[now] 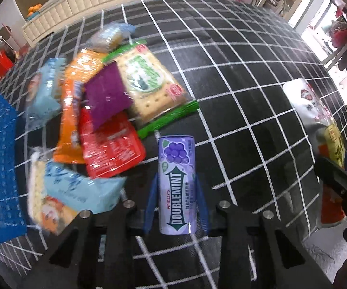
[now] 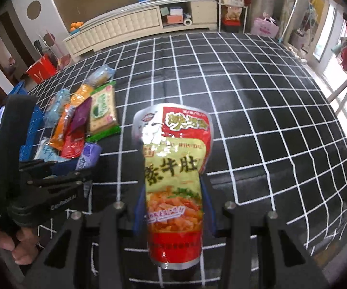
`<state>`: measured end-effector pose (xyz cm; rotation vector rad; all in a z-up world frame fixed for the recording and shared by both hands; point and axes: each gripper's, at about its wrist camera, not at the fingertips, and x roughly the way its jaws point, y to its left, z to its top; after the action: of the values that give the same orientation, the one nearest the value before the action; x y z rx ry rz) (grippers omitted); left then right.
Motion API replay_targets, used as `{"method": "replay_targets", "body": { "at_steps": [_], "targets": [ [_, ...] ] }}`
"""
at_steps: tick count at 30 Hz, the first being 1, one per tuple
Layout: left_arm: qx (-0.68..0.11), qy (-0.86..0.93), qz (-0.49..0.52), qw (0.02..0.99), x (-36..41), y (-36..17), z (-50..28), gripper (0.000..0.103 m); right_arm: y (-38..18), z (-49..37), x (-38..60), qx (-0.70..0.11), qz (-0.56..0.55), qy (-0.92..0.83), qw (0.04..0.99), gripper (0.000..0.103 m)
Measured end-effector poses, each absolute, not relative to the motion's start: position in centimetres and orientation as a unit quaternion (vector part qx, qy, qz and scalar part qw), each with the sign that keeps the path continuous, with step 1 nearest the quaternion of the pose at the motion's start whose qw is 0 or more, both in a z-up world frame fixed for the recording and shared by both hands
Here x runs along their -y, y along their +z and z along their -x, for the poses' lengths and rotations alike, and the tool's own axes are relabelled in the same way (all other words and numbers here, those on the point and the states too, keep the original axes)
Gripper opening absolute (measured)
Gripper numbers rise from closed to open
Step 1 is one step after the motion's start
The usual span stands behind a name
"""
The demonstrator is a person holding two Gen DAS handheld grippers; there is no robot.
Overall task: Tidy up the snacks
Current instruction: 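Carry the gum pack with the left tool while the right tool carries the pouch toward the basket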
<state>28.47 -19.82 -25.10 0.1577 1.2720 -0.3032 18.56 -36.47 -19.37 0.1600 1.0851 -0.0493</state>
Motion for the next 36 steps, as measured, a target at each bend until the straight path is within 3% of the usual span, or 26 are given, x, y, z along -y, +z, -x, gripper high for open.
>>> {"method": "replay_targets", "body": {
  "at_steps": [12,22,29,36],
  "targets": [
    [-0.539,-0.141,-0.053,0.829,12.0,-15.6,-24.8,0.028,-12.2,-16.5,28.8,-0.471,-0.05,0.001,0.881,0.045],
    [-0.498,-0.091,-0.042,0.862,0.9,-8.1,-22.9,0.028,-7.5,-17.4,19.6,-0.436,-0.04,0.071,0.896,0.045],
    [-0.483,-0.034,-0.038,0.874,-7.0,-5.8,-23.2,0.028,-6.6,-20.2,12.9,-0.421,-0.013,0.129,0.898,0.045],
    [-0.503,-0.015,-0.011,0.864,-12.9,-7.1,-24.7,0.028,-9.7,-23.4,7.6,-0.462,-0.013,0.182,0.868,0.045]
  ]
}}
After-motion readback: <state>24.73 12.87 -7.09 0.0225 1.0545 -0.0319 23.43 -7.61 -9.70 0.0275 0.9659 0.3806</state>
